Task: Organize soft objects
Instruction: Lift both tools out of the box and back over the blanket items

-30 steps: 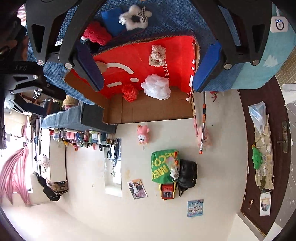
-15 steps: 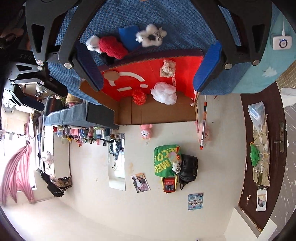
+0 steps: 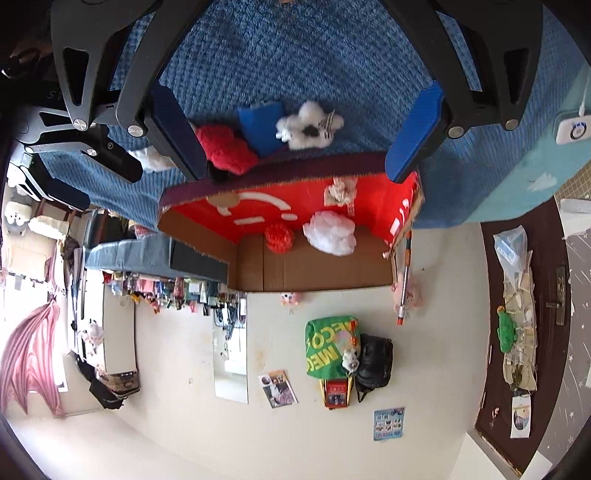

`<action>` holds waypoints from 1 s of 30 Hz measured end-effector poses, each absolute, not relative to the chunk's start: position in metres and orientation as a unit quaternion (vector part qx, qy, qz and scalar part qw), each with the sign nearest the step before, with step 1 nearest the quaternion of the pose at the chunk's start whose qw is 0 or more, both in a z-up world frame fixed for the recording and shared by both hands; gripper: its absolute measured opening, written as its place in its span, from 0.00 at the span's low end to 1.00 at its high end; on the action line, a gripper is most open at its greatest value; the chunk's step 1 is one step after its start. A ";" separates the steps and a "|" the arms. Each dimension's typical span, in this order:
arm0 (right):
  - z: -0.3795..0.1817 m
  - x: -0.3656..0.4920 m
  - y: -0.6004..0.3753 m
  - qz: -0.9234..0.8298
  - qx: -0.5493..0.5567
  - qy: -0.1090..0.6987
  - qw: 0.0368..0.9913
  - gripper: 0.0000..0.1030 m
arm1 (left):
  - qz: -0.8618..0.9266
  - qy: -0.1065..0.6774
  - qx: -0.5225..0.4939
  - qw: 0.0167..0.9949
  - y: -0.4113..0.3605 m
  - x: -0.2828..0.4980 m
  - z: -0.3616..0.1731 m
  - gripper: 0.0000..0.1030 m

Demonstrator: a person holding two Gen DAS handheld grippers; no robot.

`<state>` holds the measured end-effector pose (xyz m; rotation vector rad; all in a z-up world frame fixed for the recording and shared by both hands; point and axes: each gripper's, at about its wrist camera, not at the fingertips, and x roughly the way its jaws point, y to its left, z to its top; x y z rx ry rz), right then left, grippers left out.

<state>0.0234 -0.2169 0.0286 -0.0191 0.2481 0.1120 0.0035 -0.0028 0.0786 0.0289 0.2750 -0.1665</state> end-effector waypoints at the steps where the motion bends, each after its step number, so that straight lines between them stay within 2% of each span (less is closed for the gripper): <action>1: 0.026 0.024 -0.217 0.054 -0.010 0.126 0.991 1.00 | -0.082 0.141 0.013 0.987 -0.003 0.005 0.075 0.96; 11: 0.008 0.031 -0.220 0.046 -0.008 0.152 0.987 1.00 | -0.076 0.177 0.009 0.981 -0.004 0.016 0.053 0.96; 30: 0.001 0.036 -0.222 0.048 -0.006 0.164 0.985 1.00 | -0.078 0.197 0.008 0.977 -0.003 0.024 0.050 0.96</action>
